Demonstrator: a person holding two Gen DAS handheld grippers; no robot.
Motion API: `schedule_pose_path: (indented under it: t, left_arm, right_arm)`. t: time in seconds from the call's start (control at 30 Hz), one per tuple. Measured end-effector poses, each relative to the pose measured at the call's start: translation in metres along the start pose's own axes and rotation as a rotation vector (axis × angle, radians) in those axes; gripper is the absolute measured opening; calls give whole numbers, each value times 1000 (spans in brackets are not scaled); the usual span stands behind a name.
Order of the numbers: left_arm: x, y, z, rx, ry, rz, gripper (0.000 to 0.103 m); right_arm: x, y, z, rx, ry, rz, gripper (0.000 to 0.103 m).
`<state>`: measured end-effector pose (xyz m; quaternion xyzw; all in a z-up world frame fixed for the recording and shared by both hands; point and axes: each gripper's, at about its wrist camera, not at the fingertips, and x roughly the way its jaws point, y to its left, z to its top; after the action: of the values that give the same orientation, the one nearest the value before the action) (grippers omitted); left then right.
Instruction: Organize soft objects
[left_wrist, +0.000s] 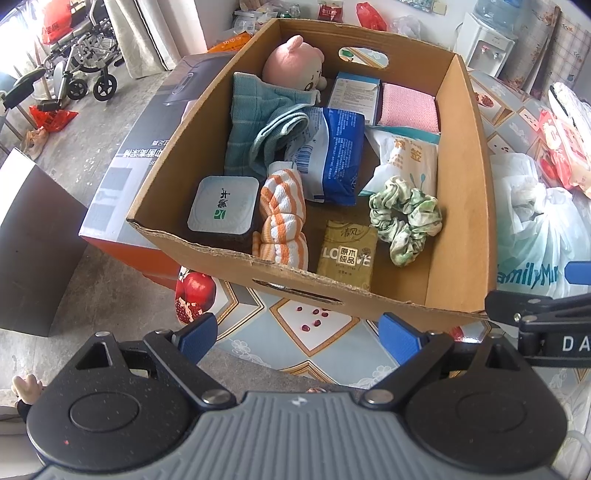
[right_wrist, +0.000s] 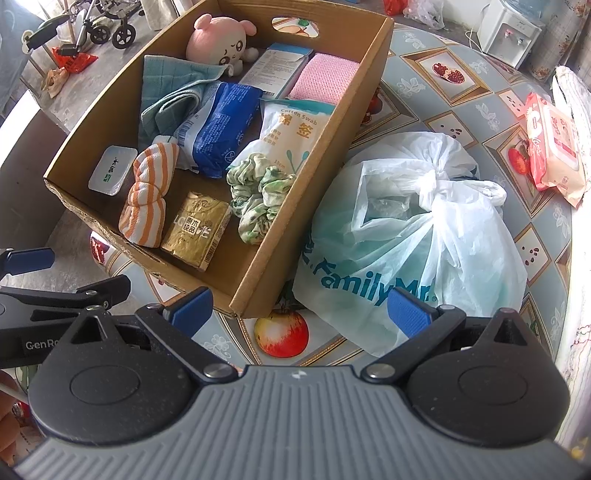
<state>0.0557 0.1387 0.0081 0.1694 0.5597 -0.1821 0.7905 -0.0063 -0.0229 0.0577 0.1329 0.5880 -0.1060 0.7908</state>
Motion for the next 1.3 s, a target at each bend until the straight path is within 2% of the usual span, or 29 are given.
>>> schedule_pose_path:
  t: [1.3]
  left_arm:
    - [5, -2, 5, 16, 0, -13, 95]
  right_arm:
    - [4, -4, 2, 2, 2, -6, 101]
